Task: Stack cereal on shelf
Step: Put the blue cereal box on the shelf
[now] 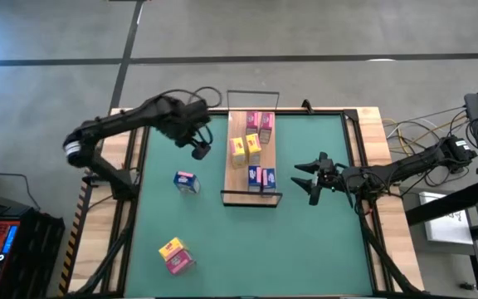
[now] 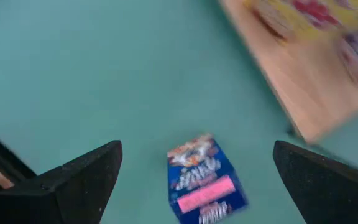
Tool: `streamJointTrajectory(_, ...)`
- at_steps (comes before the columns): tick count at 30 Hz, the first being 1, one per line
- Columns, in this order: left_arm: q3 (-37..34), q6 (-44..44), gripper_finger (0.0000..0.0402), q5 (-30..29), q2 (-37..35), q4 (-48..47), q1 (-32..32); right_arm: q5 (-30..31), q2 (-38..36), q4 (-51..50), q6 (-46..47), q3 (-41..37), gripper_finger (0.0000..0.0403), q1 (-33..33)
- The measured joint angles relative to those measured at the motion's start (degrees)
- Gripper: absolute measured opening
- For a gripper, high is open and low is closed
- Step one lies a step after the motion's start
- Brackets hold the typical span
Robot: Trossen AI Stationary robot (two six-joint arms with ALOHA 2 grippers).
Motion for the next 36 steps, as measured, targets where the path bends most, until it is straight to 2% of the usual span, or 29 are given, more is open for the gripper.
streamJointTrajectory(6, -16.2, -20.1, 0.04, -1.3, -9.3, 10.9, -4.0, 0.0, 0.0, -0.1, 0.0, 0.0, 0.024, 0.0)
streamJointTrajectory(12, -24.7, -29.4, 0.04, -1.7, -13.8, 14.4, -9.4, 0.0, 0.0, -0.1, 0.0, 0.0, 0.024, 0.0)
streamJointTrajectory(16, -26.1, -36.7, 0.04, -3.8, -13.9, 13.8, -12.0, 0.0, 0.0, -0.1, 0.0, 0.0, 0.024, 0.0)
streamJointTrajectory(28, -26.7, -39.0, 0.04, -4.6, -9.6, 16.5, -15.8, 0.0, 0.0, -0.1, 0.0, 0.0, 0.024, 0.0)
streamJointTrajectory(36, -26.0, -38.5, 0.04, -7.8, -11.7, 15.4, -15.8, 0.0, 0.0, -0.1, 0.0, 0.0, 0.024, 0.0)
